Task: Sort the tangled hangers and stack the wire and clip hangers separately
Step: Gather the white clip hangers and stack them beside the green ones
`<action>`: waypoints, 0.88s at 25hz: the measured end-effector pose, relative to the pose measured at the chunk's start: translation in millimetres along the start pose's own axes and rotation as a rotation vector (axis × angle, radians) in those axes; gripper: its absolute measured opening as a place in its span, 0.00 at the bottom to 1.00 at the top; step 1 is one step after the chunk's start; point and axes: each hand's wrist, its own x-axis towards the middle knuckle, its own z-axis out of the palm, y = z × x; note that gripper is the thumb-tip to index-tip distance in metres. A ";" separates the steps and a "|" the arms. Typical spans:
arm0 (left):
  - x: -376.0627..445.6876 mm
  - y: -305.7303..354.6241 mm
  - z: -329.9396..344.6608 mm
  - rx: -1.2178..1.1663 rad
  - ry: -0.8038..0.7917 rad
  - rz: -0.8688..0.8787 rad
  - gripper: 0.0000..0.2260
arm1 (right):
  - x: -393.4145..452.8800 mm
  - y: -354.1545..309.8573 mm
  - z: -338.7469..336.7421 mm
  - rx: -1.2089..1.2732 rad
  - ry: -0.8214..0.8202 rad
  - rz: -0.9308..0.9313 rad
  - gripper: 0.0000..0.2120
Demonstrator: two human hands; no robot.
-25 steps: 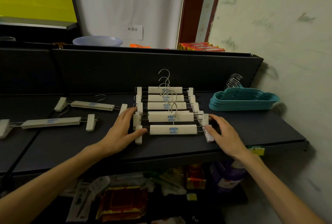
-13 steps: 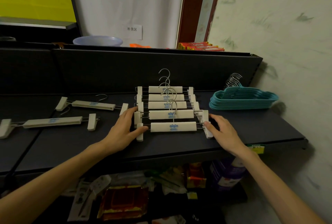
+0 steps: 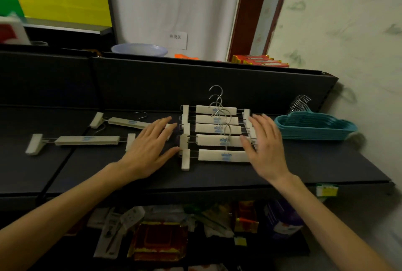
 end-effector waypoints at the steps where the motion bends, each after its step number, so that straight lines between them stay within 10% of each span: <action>1: -2.5 -10.0 -5.4 0.089 0.003 0.005 0.33 | 10.6 -22.4 6.3 0.006 0.007 -0.097 0.26; 6: -33.4 -82.3 -36.7 0.149 -0.035 -0.210 0.33 | 56.3 -140.9 60.1 0.162 -0.230 -0.401 0.26; 12: -37.8 -164.0 -60.9 -0.049 -0.140 -0.497 0.29 | 113.3 -193.4 121.2 -0.187 -0.727 -0.261 0.26; 22: -13.3 -200.1 -64.7 -0.398 -0.012 -0.481 0.29 | 146.1 -190.7 123.9 0.214 -0.465 -0.164 0.14</action>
